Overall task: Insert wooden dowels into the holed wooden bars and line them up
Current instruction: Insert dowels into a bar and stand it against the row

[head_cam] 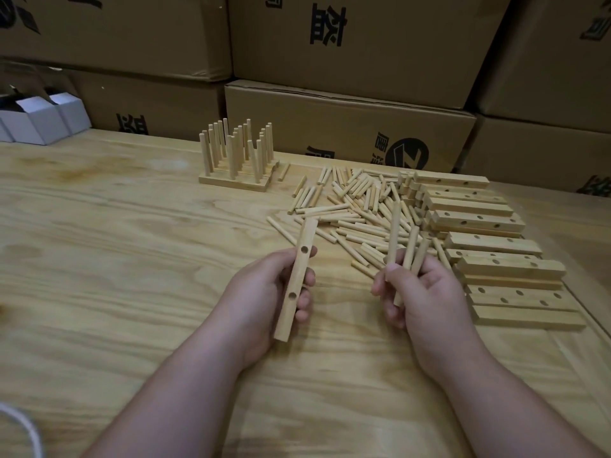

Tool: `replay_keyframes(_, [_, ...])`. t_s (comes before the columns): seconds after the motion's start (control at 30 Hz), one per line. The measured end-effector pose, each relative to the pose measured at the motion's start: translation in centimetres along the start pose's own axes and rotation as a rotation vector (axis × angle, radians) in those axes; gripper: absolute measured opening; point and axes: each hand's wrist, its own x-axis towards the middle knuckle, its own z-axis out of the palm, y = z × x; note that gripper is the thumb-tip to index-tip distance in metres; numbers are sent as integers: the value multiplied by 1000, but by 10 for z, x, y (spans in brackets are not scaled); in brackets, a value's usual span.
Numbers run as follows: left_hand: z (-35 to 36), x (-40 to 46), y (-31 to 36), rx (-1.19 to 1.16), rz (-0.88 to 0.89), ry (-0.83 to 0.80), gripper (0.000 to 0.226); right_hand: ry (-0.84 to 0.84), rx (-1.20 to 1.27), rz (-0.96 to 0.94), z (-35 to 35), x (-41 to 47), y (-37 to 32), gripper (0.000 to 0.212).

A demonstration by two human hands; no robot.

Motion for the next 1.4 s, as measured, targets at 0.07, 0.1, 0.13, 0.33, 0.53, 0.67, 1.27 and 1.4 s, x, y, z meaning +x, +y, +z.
replay_keyframes(0.07, [-1,1,-1,0,24,12,24,-33,-15,-22,0,0,2,7])
replay_keyframes(0.1, [0,1,-2,3,39,13,20,-52,-30,-37,1,-1,2,7])
replay_keyframes(0.13, [0,2,-2,5,59,16,14,-73,-53,-52,1,-1,3,8])
replay_keyframes(0.33, [-1,3,-2,-14,163,42,33,-99,-140,-52,2,0,5,19])
replay_keyframes(0.53, [-3,-3,-3,-83,130,-170,36,-73,-73,-25,1,2,6,7])
replay_keyframes(0.67, [1,-4,-6,66,227,-39,40,-50,-52,-8,1,3,7,8])
replay_keyframes(1.27, [-5,4,-4,-12,329,40,42,-76,-89,-14,2,3,8,5])
replay_keyframes(1.4, [-6,2,-6,78,424,32,36,-78,-78,-7,2,4,8,7])
